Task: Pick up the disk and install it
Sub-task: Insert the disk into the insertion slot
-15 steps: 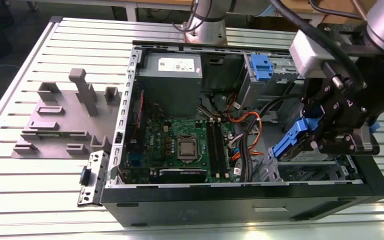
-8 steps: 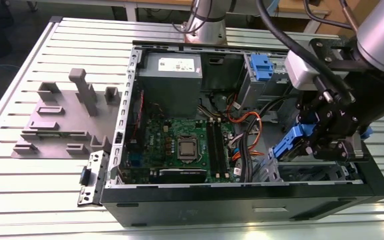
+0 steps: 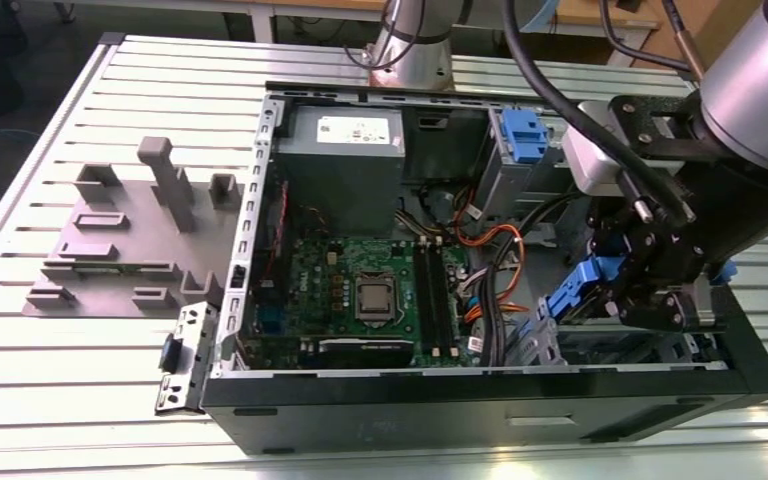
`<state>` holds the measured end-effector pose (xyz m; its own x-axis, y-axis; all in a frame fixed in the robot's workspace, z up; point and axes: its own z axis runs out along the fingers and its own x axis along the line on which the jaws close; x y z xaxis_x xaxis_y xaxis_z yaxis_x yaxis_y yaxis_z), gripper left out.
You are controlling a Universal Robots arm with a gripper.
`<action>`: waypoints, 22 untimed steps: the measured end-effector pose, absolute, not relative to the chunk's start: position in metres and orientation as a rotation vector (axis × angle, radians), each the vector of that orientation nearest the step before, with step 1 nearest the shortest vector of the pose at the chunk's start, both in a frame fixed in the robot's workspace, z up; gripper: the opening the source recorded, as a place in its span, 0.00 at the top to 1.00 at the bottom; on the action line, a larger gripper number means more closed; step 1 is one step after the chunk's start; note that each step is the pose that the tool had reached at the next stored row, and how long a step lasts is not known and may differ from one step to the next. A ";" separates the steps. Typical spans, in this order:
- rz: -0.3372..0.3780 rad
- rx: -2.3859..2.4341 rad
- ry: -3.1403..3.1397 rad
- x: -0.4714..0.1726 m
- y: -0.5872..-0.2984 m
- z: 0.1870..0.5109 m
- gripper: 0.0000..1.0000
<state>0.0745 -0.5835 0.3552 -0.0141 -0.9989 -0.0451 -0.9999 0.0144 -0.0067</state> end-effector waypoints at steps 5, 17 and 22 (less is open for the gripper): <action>0.042 -2.179 2.211 0.075 -0.584 0.355 0.64; 0.042 -2.179 2.211 0.075 -0.584 0.354 0.56; 0.042 -2.179 2.211 0.075 -0.584 0.362 0.56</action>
<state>0.0745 -0.5836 0.3617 -0.0141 -0.9989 -0.0452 -0.9999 0.0144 -0.0065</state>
